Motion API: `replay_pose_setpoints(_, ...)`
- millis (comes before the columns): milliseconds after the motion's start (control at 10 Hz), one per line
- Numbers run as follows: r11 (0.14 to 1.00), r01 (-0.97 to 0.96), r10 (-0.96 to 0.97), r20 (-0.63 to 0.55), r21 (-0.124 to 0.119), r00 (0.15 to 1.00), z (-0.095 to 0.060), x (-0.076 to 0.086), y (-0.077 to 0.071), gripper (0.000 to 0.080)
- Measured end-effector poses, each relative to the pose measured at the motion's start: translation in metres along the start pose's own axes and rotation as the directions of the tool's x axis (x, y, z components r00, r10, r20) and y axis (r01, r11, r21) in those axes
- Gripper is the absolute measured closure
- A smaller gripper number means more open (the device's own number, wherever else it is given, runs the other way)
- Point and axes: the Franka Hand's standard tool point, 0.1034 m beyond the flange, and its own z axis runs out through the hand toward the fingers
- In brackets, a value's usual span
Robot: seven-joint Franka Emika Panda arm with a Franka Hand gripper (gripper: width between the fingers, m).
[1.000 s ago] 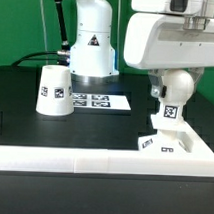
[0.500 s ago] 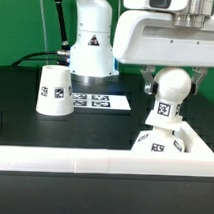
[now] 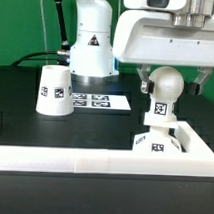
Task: Assemble lamp
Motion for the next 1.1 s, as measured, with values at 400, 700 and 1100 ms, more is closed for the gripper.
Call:
replay_pose_setpoints(400, 0.999, -0.035, 0.035, -0.038, 0.001, 0.999, -0.024, -0.049, -0.007, 0.01)
replay_pose_setpoints(700, 1.0, -0.025, 0.025, -0.036, 0.005, 0.999, -0.021, -0.072, -0.005, 0.01)
replay_pose_setpoints(1100, 0.999, -0.051, 0.051, -0.032, 0.004, 0.998, -0.021, -0.075, -0.007, 0.01)
